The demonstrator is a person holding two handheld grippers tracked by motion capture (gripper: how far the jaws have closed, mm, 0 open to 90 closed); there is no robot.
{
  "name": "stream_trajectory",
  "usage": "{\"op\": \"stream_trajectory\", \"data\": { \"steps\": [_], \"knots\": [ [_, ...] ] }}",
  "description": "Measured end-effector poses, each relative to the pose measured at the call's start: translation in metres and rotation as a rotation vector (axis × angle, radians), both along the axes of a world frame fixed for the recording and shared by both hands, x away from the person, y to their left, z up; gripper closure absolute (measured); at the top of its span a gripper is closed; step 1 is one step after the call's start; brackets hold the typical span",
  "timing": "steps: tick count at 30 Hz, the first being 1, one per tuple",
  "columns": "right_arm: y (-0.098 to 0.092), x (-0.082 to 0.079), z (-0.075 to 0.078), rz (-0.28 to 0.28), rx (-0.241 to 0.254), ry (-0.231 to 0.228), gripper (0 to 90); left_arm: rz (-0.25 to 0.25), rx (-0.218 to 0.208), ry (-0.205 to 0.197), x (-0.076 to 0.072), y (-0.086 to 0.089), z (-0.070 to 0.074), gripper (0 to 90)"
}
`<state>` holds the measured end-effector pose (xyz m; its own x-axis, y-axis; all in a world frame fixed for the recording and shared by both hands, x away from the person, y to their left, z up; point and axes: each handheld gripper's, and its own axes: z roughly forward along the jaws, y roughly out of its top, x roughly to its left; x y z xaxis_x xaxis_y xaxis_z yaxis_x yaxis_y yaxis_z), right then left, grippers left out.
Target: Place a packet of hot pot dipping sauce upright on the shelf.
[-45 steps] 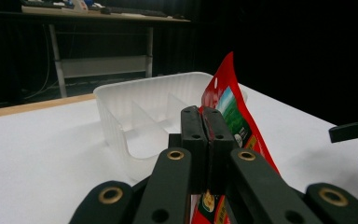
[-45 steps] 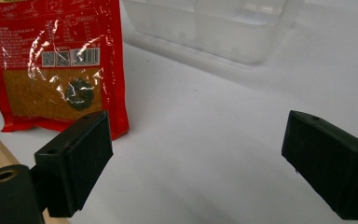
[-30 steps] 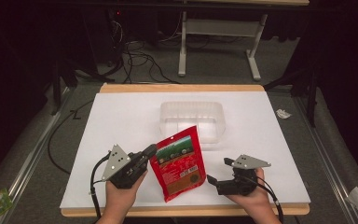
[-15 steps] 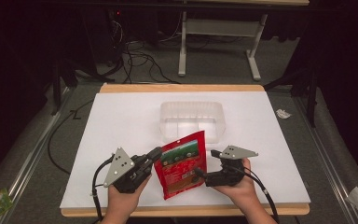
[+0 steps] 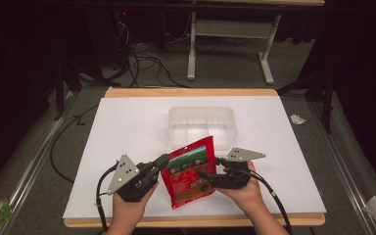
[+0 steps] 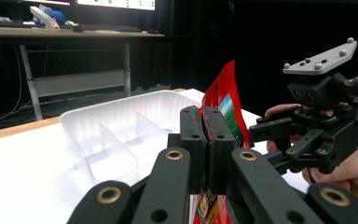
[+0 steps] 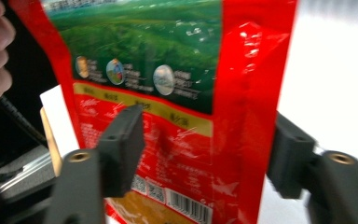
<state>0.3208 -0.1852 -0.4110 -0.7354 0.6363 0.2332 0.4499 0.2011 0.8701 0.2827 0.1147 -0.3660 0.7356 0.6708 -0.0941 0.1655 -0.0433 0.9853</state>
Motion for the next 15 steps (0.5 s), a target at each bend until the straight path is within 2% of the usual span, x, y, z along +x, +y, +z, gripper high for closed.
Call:
{"op": "stream_trajectory", "data": {
  "steps": [5, 6, 9, 12, 15],
  "knots": [
    [0.0002, -0.0019, -0.0005, 0.01, -0.011, -0.021, 47.8, 0.005, -0.003, 0.006, 0.0, 0.0017, -0.0012, 88.3],
    [-0.002, -0.0022, -0.0008, 0.011, -0.005, -0.022, 55.0, 0.005, -0.005, 0.01, 0.0, 0.0029, -0.0017, 88.2],
    [-0.0049, -0.0025, -0.002, 0.014, -0.002, -0.032, 66.1, 0.01, -0.006, 0.014, 0.0007, 0.0035, -0.0028, 87.9],
    [-0.0068, -0.0039, -0.003, 0.022, 0.003, -0.041, 84.9, 0.013, -0.001, 0.019, 0.0018, 0.0041, -0.0037, 87.6],
    [-0.005, -0.0069, -0.0037, 0.025, -0.009, -0.065, 88.1, 0.027, -0.007, 0.025, 0.0024, 0.0041, -0.0049, 85.9]
  ]
}}
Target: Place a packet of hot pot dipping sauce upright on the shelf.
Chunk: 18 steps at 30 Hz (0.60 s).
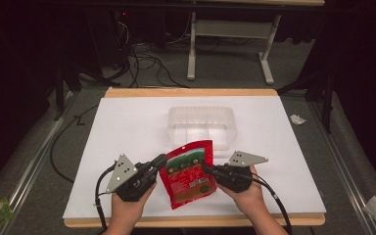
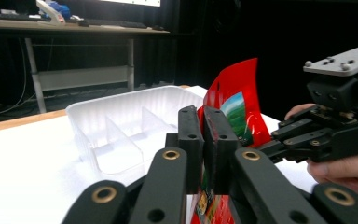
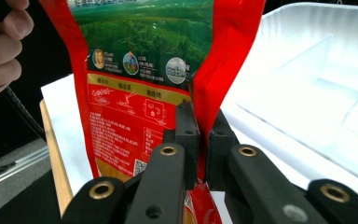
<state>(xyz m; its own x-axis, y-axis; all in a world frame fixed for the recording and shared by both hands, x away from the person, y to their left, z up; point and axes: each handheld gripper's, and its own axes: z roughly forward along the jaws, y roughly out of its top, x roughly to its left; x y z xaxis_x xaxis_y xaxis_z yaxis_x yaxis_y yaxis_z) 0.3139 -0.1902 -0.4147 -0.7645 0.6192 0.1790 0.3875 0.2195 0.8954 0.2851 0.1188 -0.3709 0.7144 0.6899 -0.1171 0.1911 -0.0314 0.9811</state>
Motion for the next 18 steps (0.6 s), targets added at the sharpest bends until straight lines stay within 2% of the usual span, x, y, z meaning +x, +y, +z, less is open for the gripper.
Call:
{"op": "stream_trajectory", "data": {
  "steps": [1, 2, 6, 7, 9, 11, 12, 15, 16, 18],
  "knots": [
    [0.0, -0.001, 0.0, -0.004, -0.003, -0.002, 88.4, 0.0, 0.0, 0.0, 0.0, 0.0, 0.0, 83.2],
    [0.0, -0.001, 0.0, -0.003, -0.004, -0.01, 88.6, 0.039, -0.001, 0.015, 0.001, 0.001, -0.002, 77.5],
    [-0.001, -0.003, -0.001, -0.015, -0.009, -0.004, 88.8, 0.079, 0.004, 0.086, 0.001, 0.007, -0.019, 51.3],
    [-0.002, -0.003, -0.002, -0.015, -0.01, -0.006, 88.8, 0.077, 0.007, 0.115, 0.001, 0.008, -0.025, 46.6],
    [-0.003, -0.003, -0.003, -0.018, -0.013, -0.007, 88.8, 0.04, -0.004, 0.204, 0.004, 0.007, -0.038, 38.0],
    [-0.003, -0.004, -0.004, -0.018, -0.014, -0.01, 88.9, -0.012, -0.018, 0.293, 0.009, 0.002, -0.05, 35.9],
    [-0.004, -0.005, -0.004, -0.02, -0.016, -0.007, 88.9, -0.036, -0.018, 0.322, 0.01, -0.002, -0.055, 35.1],
    [-0.004, -0.006, -0.004, -0.018, -0.019, -0.009, 89.1, -0.062, 0.025, 0.366, 0.017, -0.012, -0.068, 34.2],
    [-0.004, -0.006, -0.005, -0.018, -0.025, -0.01, 89.3, -0.069, 0.026, 0.389, 0.02, -0.013, -0.072, 34.1],
    [-0.004, -0.006, -0.006, -0.018, -0.025, -0.005, 89.5, -0.071, -0.003, 0.435, 0.025, -0.012, -0.079, 35.2]
  ]
}}
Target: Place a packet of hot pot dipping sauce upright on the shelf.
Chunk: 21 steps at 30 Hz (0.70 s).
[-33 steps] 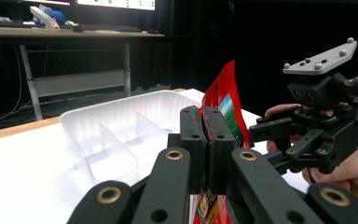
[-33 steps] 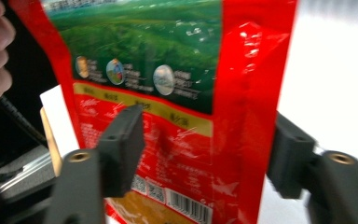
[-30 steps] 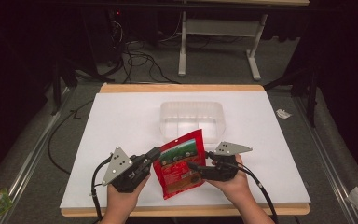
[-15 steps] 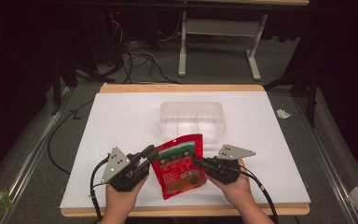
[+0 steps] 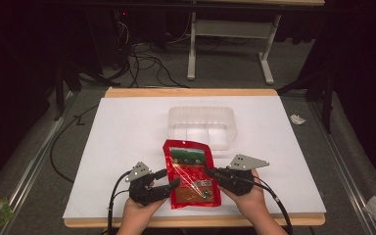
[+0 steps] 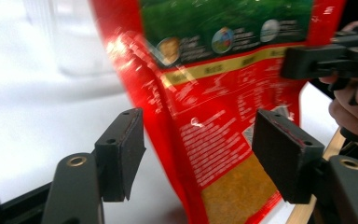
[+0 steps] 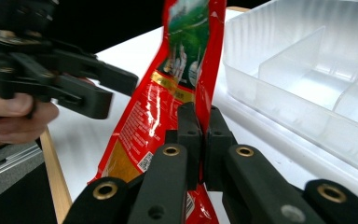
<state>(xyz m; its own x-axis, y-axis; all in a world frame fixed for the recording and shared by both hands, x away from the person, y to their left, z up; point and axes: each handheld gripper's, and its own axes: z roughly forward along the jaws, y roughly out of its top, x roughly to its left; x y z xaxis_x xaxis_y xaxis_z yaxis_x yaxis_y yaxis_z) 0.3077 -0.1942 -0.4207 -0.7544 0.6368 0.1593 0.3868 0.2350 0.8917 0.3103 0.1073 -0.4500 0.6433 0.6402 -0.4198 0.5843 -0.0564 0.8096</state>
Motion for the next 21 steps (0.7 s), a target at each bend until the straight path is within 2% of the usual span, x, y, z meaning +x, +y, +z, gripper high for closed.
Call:
{"op": "stream_trajectory", "data": {
  "steps": [2, 4, 7, 9, 11, 13, 14, 15, 16, 18, 19, 21],
  "knots": [
    [-0.001, 0.0, 0.0, 0.002, 0.008, -0.002, 89.7, 0.013, -0.027, 0.038, 0.004, 0.003, -0.005, 35.9],
    [-0.001, 0.0, 0.001, 0.0, 0.018, -0.002, 89.9, 0.022, -0.024, 0.049, 0.008, 0.005, -0.009, 35.7],
    [0.0, -0.001, 0.001, 0.002, 0.015, -0.005, 90.0, -0.005, -0.054, 0.076, 0.013, 0.006, -0.013, 38.5],
    [0.001, -0.001, 0.001, 0.002, 0.013, -0.008, 90.0, -0.034, -0.076, 0.097, 0.015, 0.003, -0.015, 43.6],
    [0.001, -0.001, 0.001, 0.003, 0.015, -0.009, 90.0, -0.054, -0.117, 0.124, 0.016, 0.001, -0.017, 53.1],
    [0.001, -0.001, 0.001, 0.001, 0.014, -0.006, 90.0, -0.05, -0.13, 0.127, 0.016, 0.0, -0.016, 66.0],
    [0.002, -0.001, 0.001, 0.002, 0.013, -0.007, 90.0, -0.044, -0.134, 0.121, 0.016, -0.001, -0.016, 66.0],
    [0.002, -0.001, 0.0, 0.0, 0.009, -0.002, 90.0, -0.04, -0.109, 0.089, 0.013, -0.002, -0.012, 80.9],
    [0.002, -0.001, 0.0, 0.002, 0.011, -0.002, 90.0, -0.036, -0.093, 0.068, 0.012, -0.003, -0.009, 84.3],
    [0.002, -0.002, 0.001, 0.002, 0.022, -0.007, 90.0, -0.028, -0.046, 0.001, 0.008, -0.007, -0.002, 86.7],
    [0.001, -0.002, 0.002, 0.001, 0.032, -0.006, 90.0, -0.028, -0.017, -0.046, 0.006, -0.008, 0.003, 87.1],
    [0.0, -0.005, 0.007, -0.003, 0.051, -0.02, 90.0, -0.017, 0.01, -0.126, 0.004, -0.012, 0.011, 87.4]
  ]
}}
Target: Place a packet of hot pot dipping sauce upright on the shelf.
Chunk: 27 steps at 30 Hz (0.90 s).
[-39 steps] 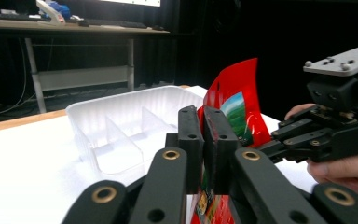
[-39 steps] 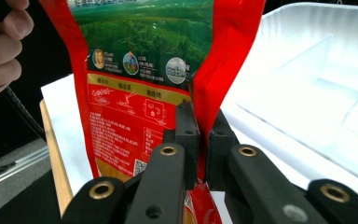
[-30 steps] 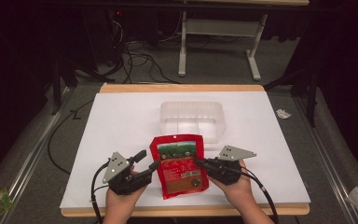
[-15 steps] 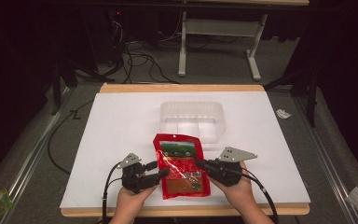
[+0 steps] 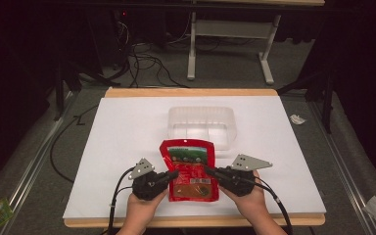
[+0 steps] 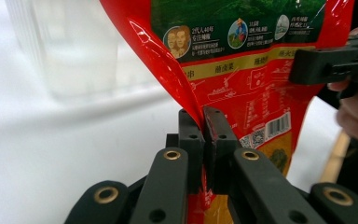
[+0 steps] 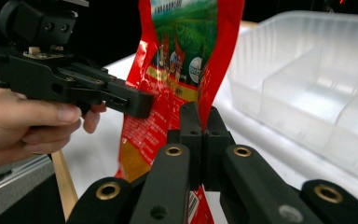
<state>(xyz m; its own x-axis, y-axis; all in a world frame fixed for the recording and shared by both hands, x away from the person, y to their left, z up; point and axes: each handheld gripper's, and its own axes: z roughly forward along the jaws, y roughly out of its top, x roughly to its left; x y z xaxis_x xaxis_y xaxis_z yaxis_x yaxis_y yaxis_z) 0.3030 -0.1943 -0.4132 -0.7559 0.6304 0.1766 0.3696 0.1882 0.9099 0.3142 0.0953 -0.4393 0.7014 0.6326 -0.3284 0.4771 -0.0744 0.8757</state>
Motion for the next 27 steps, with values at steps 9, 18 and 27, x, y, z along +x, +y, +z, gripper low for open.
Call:
{"op": "stream_trajectory", "data": {
  "steps": [9, 18, 27],
  "knots": [
    [-0.014, 0.0, 0.008, -0.057, 0.017, -0.047, 90.0, -0.002, 0.048, -0.137, 0.003, -0.018, 0.001, 87.5],
    [-0.017, 0.0, -0.004, -0.059, 0.0, 0.008, 80.3, -0.012, 0.081, -0.166, 0.001, -0.019, -0.007, 87.4],
    [-0.02, 0.0, -0.018, -0.034, -0.026, 0.113, 49.5, -0.021, 0.085, -0.176, -0.001, -0.019, -0.006, 87.2]
  ]
}}
